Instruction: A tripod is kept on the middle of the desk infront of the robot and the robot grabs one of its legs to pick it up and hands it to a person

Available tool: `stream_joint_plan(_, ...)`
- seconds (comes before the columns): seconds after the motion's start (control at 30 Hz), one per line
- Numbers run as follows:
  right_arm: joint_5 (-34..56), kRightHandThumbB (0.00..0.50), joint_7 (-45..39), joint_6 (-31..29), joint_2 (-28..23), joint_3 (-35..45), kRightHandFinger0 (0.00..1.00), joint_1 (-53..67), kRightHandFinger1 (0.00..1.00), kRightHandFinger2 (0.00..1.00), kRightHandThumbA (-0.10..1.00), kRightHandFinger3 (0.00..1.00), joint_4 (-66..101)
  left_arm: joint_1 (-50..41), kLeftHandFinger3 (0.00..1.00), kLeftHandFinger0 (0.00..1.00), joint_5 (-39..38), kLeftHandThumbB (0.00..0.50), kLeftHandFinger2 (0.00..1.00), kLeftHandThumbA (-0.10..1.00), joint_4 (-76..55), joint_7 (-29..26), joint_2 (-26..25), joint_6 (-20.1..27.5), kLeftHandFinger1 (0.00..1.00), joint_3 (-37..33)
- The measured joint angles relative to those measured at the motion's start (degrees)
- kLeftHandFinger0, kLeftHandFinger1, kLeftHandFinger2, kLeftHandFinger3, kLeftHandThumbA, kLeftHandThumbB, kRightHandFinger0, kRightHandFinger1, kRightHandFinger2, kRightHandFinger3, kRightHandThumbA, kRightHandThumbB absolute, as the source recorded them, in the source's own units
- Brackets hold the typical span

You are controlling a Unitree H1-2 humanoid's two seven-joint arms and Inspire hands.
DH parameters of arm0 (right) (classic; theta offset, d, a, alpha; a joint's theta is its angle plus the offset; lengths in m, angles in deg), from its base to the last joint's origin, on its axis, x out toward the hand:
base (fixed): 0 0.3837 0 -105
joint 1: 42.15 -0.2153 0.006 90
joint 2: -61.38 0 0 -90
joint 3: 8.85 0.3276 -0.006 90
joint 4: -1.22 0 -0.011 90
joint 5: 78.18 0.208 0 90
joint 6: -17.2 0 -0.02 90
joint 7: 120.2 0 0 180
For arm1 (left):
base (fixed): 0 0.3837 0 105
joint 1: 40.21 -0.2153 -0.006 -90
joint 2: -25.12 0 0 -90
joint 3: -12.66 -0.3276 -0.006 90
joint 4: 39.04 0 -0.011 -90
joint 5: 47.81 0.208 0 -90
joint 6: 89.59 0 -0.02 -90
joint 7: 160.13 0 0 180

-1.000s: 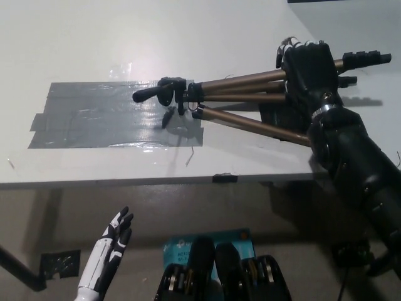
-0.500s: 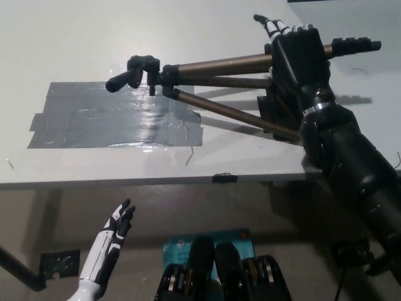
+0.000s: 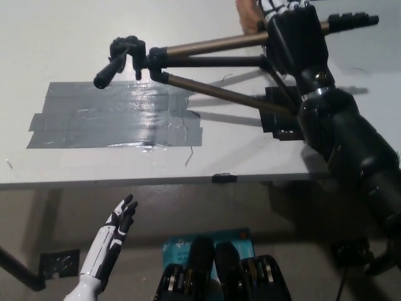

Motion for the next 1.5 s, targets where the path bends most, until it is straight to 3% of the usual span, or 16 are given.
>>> stream_joint_plan(0.03, 0.00, 0.199, 0.32, -0.28, 0.02, 0.00, 0.00, -0.45, 0.31, 0.85, -0.10, 0.88, -0.24, 0.06, 1.00, 1.00, -0.04, 0.062, 1.00, 0.97, -0.04, 0.04, -0.05, -0.01, 1.00, 0.01)
stream_joint_plan(0.07, 0.00, 0.201, 0.80, -0.59, 0.03, 0.03, 0.00, -1.40, 0.32, 0.87, -0.10, 0.97, -0.62, 0.21, 1.00, 1.00, -0.13, 0.062, 1.00, 0.96, -0.18, 0.17, -0.17, -0.02, 1.00, 0.04)
stream_joint_plan(0.2, 0.00, 0.217, 2.82, -1.72, 0.14, 0.02, 0.00, -4.23, 0.36, 0.92, -0.10, 0.97, -2.12, 0.56, 1.00, 1.00, -0.44, 0.076, 1.00, 0.97, -0.37, 0.62, -0.35, -0.05, 1.00, 0.18)
stream_joint_plan(0.4, -0.01, 0.235, 6.29, -3.17, 0.76, -0.07, 0.00, -7.51, 0.34, 0.87, -0.10, 0.91, -4.70, 0.62, 1.00, 1.00, -0.72, 0.075, 1.00, 0.97, -0.72, 0.82, -0.37, -0.17, 1.00, 0.23)
stream_joint_plan(0.53, -0.25, 0.210, 7.80, -3.63, 1.00, -0.57, 0.00, -8.30, 0.34, 0.85, -0.10, 0.90, -5.72, 0.66, 1.00, 1.00, -0.80, 0.074, 1.00, 0.97, -0.85, 0.92, -0.40, -0.30, 1.00, 0.24)
stream_joint_plan(0.6, -0.43, 0.211, 8.22, -3.66, 1.08, -0.66, 0.00, -8.38, 0.36, 0.82, -0.10, 0.77, -5.86, 0.53, 1.00, 1.00, -0.82, 0.064, 1.00, 0.97, -1.08, 0.92, -0.42, -0.39, 1.00, 0.25)
stream_joint_plan(0.63, -0.43, 0.222, 8.22, -3.66, 1.08, -0.66, 0.00, -8.38, 0.33, 0.77, -0.10, 0.63, -5.86, 0.53, 1.00, 1.00, -0.82, 0.062, 1.00, 0.97, -1.08, 0.92, -0.42, -0.39, 1.00, 0.25)
stream_joint_plan(0.7, -0.47, 0.221, 8.09, -3.21, 1.14, -0.66, 0.00, -8.37, 0.31, 0.73, -0.10, 0.59, -5.74, 0.41, 1.00, 1.00, -0.84, 0.072, 1.00, 0.97, -1.62, 0.92, -0.41, -0.48, 1.00, 0.24)
stream_joint_plan(0.73, -0.47, 0.286, 8.00, -3.10, 1.17, -0.66, 0.19, -8.37, 0.55, 0.94, 0.10, 0.81, -5.73, 0.41, 1.00, 1.00, -0.84, 0.072, 1.00, 0.97, -1.67, 0.92, -0.42, -0.48, 1.00, 0.24)
stream_joint_plan(0.77, -0.44, 0.300, 7.69, -2.81, 1.23, -0.61, 0.25, -8.36, 0.58, 0.83, 0.22, 0.76, -5.70, 0.41, 1.00, 1.00, -0.84, 0.071, 1.00, 0.96, -1.71, 0.92, -0.41, -0.54, 1.00, 0.25)
stream_joint_plan(0.8, -0.37, 0.378, 7.20, -2.62, 1.23, -0.53, 0.53, -8.35, 0.89, 1.00, 0.40, 1.00, -5.65, 0.41, 1.00, 1.00, -0.84, 0.063, 1.00, 0.96, -1.71, 0.92, -0.41, -0.58, 1.00, 0.25)
stream_joint_plan(0.83, -0.29, 0.439, 6.80, -2.48, 1.23, -0.45, 1.00, -8.35, 1.00, 1.00, 0.53, 1.00, -5.61, 0.41, 1.00, 1.00, -0.85, 0.055, 1.00, 0.96, -1.71, 0.91, -0.41, -0.61, 1.00, 0.26)
stream_joint_plan(0.93, 0.63, 0.499, 2.81, -1.56, 1.15, -0.14, 1.00, -7.79, 1.00, 1.00, 0.59, 1.00, -3.64, 0.42, 1.00, 0.99, -0.82, 0.061, 1.00, 0.97, -1.66, 0.90, -0.39, -0.71, 1.00, 0.26)
stream_joint_plan(1.03, 1.84, 0.500, -1.12, -1.12, 1.15, -0.03, 1.00, -6.09, 1.00, 1.00, 0.66, 1.00, -1.34, 0.41, 1.00, 0.99, -0.77, 0.062, 1.00, 0.97, -1.52, 0.90, -0.38, -0.82, 1.00, 0.25)
stream_joint_plan(1.2, 3.75, 0.500, -6.58, -0.15, 1.11, -0.02, 1.00, -3.36, 1.00, 1.00, 0.68, 1.00, 1.78, 0.42, 1.00, 1.00, -0.76, 0.089, 1.00, 0.99, -1.39, 0.89, -0.37, -0.92, 1.00, 0.23)
stream_joint_plan(1.5, 9.27, 0.500, -17.22, 2.42, -0.18, 0.20, 1.00, 2.20, 1.00, 1.00, 0.83, 1.00, 9.52, 0.42, 1.00, 1.00, -0.77, 0.068, 1.00, 0.94, -1.18, 0.89, -0.36, -1.01, 1.00, 0.23)
